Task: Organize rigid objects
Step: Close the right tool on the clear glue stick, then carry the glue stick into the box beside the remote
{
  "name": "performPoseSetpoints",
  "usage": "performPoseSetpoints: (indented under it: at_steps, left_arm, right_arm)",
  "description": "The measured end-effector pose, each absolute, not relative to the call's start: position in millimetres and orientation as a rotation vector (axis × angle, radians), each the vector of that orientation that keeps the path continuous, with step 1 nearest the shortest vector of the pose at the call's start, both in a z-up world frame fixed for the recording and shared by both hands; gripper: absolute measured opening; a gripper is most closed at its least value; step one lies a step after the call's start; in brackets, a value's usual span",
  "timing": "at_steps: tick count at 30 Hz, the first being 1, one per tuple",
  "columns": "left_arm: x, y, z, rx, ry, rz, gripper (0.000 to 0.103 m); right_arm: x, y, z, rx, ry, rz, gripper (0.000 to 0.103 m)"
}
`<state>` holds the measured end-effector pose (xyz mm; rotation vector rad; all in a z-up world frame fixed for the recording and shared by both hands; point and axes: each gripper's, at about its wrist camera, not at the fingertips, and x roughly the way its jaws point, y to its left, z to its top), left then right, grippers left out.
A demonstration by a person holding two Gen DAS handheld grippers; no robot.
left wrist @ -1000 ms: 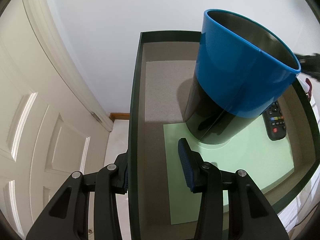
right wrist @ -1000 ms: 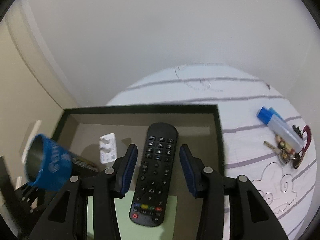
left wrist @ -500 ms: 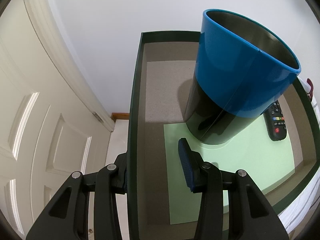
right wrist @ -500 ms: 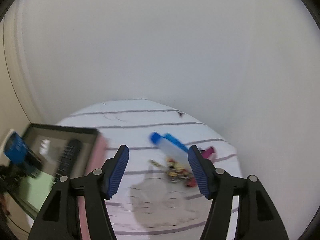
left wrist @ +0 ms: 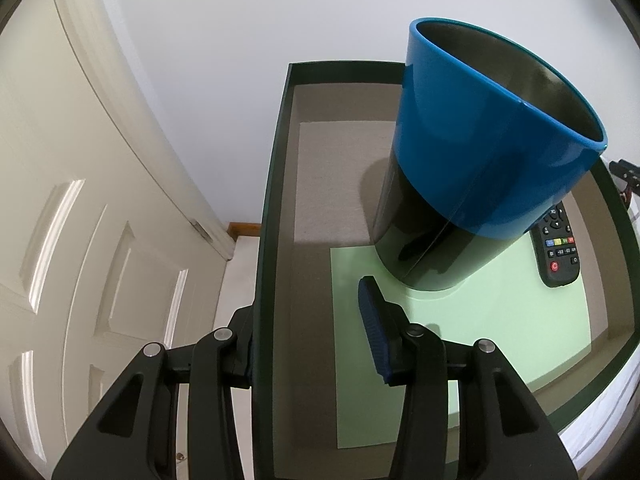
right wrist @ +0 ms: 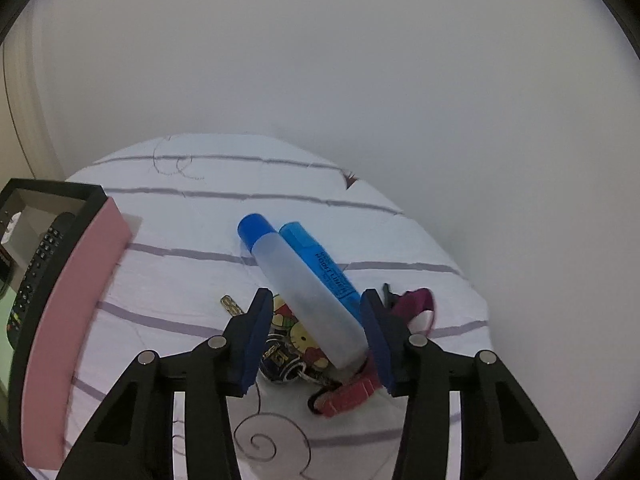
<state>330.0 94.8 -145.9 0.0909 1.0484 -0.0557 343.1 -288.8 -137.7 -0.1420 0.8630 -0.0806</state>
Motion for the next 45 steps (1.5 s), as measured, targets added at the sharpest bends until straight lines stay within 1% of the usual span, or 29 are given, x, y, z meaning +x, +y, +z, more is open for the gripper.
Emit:
performPoseSetpoints:
  at_steps: [5,6,8,12,14,19,31,32,35,37,38,42,45]
  left_arm:
    - [330.2,91.5,-145.8,0.096,1.048,-0.049,0.044]
    - [330.3,91.5,-145.8,0.096,1.047,-0.049,0.044]
    - [329.9,90.6,-146.0,0.097,1.047,-0.049,0.044]
    - [329.8,90.3,-145.9,0.097,1.046,-0.048,0.044]
    - [329.5,90.1,-145.8,0.099,1.045,-0.049,0.044]
    - [327.4,91.2,-145.4,0.099,1.044,-0.05,0.044]
    - [325.7,89.7,-144.3,0.104,1.043,-0.05,0.044]
    - [325.6,89.5,-144.2,0.104,1.043,-0.05,0.044]
    - [325.9,89.6,-144.3,0.102,1.043,-0.049,0.044]
    - [325.8,89.6,-144.2,0.102,1.043,-0.049,0.044]
    - [325.6,89.6,-144.3,0.102,1.044,-0.049,0.044]
    - [325.2,89.5,-144.0,0.104,1.043,-0.05,0.044]
    - [325.5,89.0,-143.8,0.102,1.044,-0.048,0.044]
  right_arm:
    - [354.3,-284.3,-148.0,-0.204,0.915,-0.064,0.046]
    - [359.2,-287.3,-153.3,-0.208,0.918,-0.062,0.045]
    - [360.7,-287.7,-154.0,-0.205,0.934,-0.044,0.036]
    - [360.8,-283.2,-147.2,-0.145,0.98,0.009,0.029]
    - [359.6,-276.8,-143.9,-0.109,1.0,0.037,0.027]
    - [362.5,-255.4,-147.2,-0.047,1.046,0.112,0.027]
    - [396.8,-237.3,-174.8,-0.017,1.029,0.07,0.028]
    - [399.3,-236.7,-176.2,-0.017,1.03,0.067,0.028]
    - [407.5,-235.2,-177.7,-0.013,1.021,0.065,0.035]
    - [414.0,-234.1,-178.6,-0.004,1.014,0.066,0.034]
    - [414.3,-233.5,-178.2,0.004,1.01,0.063,0.026]
    - [404.8,-230.0,-169.2,0.077,0.994,0.066,0.026]
    - [390.3,-225.8,-150.8,0.121,0.947,0.047,0.026]
